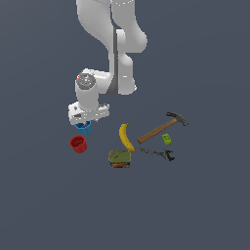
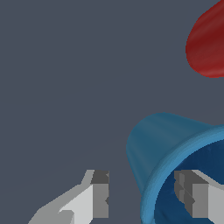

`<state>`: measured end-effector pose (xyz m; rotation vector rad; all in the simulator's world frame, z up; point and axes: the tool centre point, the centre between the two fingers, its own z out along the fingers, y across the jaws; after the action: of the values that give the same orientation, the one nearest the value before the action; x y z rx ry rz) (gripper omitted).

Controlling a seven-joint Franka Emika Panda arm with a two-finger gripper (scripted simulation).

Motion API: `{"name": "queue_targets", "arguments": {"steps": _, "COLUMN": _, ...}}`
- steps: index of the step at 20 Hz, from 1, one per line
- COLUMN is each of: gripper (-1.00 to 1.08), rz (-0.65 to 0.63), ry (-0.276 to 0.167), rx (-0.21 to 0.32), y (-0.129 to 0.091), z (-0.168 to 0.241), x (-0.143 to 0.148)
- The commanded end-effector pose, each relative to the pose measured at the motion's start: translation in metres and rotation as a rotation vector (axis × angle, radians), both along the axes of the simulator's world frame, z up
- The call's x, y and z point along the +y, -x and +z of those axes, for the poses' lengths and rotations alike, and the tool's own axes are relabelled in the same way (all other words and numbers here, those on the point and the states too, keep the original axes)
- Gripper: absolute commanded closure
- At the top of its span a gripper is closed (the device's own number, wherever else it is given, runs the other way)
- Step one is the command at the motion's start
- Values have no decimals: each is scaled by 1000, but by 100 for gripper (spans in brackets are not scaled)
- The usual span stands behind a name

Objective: Pick up a designated object from a clutter of objects.

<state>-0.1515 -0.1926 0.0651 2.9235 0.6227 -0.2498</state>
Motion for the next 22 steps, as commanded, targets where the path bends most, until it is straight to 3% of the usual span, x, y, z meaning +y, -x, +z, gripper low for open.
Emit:
{"name": "queue_targets", "arguments": {"steps": 1, "gripper": -20, "rz": 0, "ry": 1, "rx": -1, "y": -1, "z": -1, "x": 0}}
{"name": "queue_targets", "arguments": {"steps": 2, "gripper": 108, "rz": 0, "ry": 1, "rx": -1, "y": -1, "z": -1, "x": 0}}
{"name": "queue_targets", "arguments": {"steps": 15, "gripper": 108, "rz": 0, "ry": 1, "rx": -1, "y": -1, "z": 1, "x": 1}}
{"name": "queue_targets", "arguments": {"steps": 22, "gripper": 108, "rz": 0, "ry": 1, "rx": -1, "y": -4, "z": 19, "x": 16}}
